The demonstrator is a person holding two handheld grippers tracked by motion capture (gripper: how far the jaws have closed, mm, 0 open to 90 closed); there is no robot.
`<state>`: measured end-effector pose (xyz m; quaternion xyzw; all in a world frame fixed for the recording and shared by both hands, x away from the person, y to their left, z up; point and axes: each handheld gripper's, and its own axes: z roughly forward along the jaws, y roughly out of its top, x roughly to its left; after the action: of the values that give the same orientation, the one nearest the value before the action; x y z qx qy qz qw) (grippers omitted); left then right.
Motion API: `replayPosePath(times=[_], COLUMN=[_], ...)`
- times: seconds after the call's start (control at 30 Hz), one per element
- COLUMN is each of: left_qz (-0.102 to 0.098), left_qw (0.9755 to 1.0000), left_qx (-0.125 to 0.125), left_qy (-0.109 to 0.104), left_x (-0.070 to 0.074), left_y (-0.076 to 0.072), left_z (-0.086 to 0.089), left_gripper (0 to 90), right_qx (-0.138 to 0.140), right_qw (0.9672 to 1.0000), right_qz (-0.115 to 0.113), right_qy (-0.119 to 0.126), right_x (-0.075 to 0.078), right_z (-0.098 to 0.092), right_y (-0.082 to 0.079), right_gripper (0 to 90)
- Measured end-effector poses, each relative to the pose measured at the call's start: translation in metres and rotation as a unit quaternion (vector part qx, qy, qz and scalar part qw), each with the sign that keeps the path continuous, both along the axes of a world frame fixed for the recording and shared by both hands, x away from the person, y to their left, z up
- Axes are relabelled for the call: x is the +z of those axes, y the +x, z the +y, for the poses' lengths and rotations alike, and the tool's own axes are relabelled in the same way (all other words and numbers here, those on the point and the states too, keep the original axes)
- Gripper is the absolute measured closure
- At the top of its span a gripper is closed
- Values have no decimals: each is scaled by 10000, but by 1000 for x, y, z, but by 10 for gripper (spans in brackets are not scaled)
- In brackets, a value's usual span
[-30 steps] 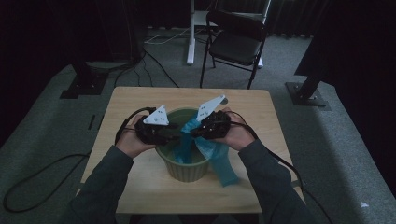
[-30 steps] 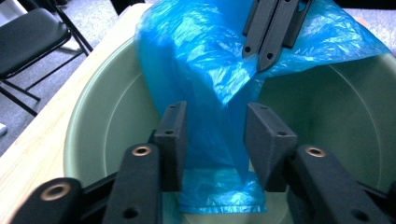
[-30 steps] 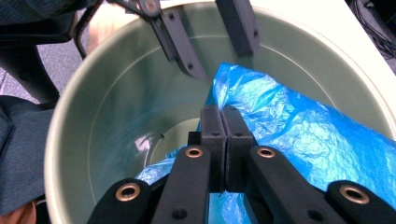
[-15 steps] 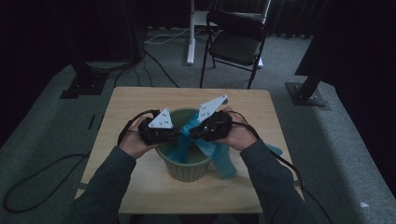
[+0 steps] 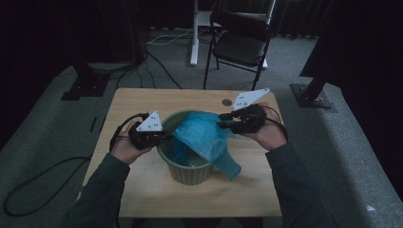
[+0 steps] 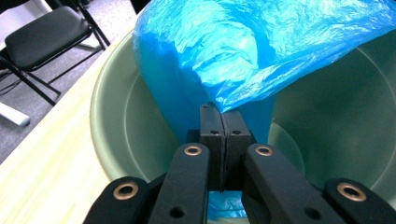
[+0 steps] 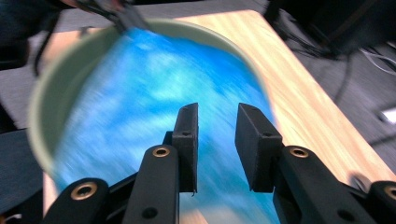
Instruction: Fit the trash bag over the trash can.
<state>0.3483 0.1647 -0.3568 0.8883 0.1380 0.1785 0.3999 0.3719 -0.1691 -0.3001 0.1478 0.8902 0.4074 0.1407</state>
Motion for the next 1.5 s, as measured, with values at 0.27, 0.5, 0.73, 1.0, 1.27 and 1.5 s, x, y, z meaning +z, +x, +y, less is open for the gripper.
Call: replayPosePath(times=[0.27, 0.5, 0.73, 1.0, 1.27, 1.5], left_qz=[10, 30, 44, 3, -124, -137], left_qw=[10000, 10000, 10000, 9996, 9993, 9991], left_qx=[92, 86, 42, 95, 71, -140], left_qy=[-33, -20, -35, -275, -335, -373], left_x=[-1, -3, -2, 7, 23, 32], left_y=[1, 1, 0, -3, 0, 7], left_z=[6, 7, 8, 23, 10, -21], left_gripper=[892, 882, 846, 664, 601, 539], right_qx=[-465, -791, -430, -433, -238, 53], right_qw=[9988, 9963, 9981, 9983, 9992, 9991], right_qz=[135, -74, -54, -105, -113, -168], right_qy=[-59, -327, -436, -368, -312, -384], right_x=[-23, -34, -40, -29, -25, -22], right_z=[-30, -28, -11, -16, -15, 5], right_y=[-1, 8, 18, 18, 15, 11], right_gripper=[686, 625, 755, 898, 897, 897])
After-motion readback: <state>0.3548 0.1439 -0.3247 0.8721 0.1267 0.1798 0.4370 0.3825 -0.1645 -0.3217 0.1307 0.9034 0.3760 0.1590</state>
